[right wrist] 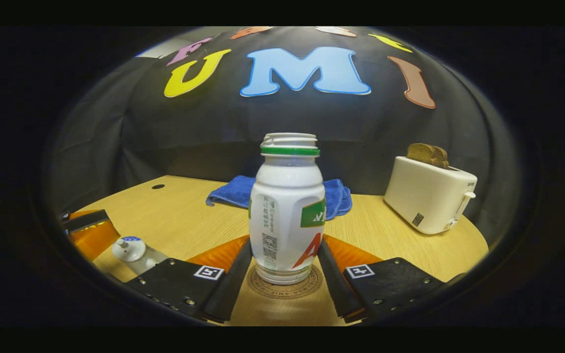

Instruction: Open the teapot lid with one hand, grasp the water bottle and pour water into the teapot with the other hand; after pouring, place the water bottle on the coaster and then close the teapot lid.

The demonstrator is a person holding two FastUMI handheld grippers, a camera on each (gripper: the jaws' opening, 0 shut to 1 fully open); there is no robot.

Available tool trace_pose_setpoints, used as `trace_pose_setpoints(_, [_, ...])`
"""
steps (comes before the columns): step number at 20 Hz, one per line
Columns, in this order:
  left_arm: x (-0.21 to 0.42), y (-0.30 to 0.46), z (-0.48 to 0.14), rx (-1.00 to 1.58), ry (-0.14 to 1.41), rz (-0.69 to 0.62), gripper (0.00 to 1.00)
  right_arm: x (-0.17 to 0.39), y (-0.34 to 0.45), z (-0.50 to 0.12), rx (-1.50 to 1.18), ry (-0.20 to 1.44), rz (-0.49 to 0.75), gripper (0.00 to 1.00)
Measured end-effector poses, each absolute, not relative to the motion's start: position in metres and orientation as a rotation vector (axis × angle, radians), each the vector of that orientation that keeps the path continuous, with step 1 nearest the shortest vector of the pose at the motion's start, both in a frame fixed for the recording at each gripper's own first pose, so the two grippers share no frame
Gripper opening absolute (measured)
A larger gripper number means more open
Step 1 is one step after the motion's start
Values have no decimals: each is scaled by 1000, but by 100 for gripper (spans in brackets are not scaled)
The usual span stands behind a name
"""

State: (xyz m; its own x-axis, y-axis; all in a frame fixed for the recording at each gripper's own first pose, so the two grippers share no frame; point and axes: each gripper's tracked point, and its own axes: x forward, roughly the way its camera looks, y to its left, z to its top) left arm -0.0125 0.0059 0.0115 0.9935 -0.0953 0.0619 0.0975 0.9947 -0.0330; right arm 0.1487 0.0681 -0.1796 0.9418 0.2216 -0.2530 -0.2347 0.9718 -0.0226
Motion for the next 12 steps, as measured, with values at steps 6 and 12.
trace_pose_setpoints(6, [-12,5,11,-38,-58,-98,58,144,66,-179,-16,253,254,89])
trace_pose_setpoints(12, [-22,1,23,-52,-90,-110,58,118,49,-160,17,189,240,96])
